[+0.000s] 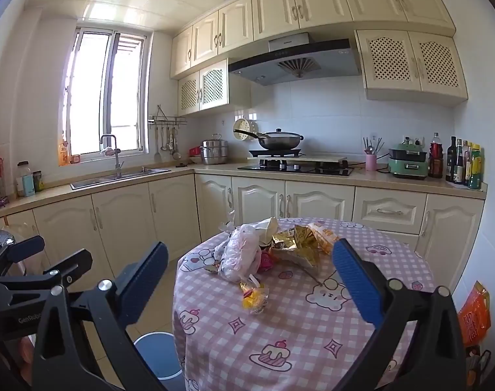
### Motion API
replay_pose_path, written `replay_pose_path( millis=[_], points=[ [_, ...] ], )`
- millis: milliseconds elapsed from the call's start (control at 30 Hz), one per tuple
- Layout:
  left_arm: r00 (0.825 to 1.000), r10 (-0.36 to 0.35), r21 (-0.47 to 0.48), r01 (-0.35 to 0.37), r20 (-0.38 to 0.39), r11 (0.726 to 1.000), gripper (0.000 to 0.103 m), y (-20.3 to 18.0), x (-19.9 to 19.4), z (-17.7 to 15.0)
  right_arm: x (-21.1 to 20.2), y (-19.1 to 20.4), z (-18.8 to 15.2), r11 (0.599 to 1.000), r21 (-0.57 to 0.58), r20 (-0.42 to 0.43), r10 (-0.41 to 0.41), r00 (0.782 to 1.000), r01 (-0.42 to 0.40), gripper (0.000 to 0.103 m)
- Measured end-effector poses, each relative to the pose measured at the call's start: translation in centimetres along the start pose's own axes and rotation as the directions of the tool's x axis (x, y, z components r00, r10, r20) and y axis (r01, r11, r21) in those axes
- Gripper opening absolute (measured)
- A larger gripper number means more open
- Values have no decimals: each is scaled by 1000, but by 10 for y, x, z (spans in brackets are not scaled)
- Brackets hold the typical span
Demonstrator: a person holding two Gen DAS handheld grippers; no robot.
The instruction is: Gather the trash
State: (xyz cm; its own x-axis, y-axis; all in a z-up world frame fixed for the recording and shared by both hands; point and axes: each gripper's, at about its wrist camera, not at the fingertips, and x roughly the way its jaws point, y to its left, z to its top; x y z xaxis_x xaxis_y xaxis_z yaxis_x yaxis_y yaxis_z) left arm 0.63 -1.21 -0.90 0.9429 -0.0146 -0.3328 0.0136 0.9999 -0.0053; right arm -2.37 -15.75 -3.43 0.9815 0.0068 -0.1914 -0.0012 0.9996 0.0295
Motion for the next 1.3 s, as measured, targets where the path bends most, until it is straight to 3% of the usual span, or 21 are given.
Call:
replay_pose_path(
  millis=[1300],
  points=[
    [1000,-2,2,2,-13,1000,95,0,1,-1,-3,0,6,1000,-10,-21,-1,1000,1,99]
  ],
)
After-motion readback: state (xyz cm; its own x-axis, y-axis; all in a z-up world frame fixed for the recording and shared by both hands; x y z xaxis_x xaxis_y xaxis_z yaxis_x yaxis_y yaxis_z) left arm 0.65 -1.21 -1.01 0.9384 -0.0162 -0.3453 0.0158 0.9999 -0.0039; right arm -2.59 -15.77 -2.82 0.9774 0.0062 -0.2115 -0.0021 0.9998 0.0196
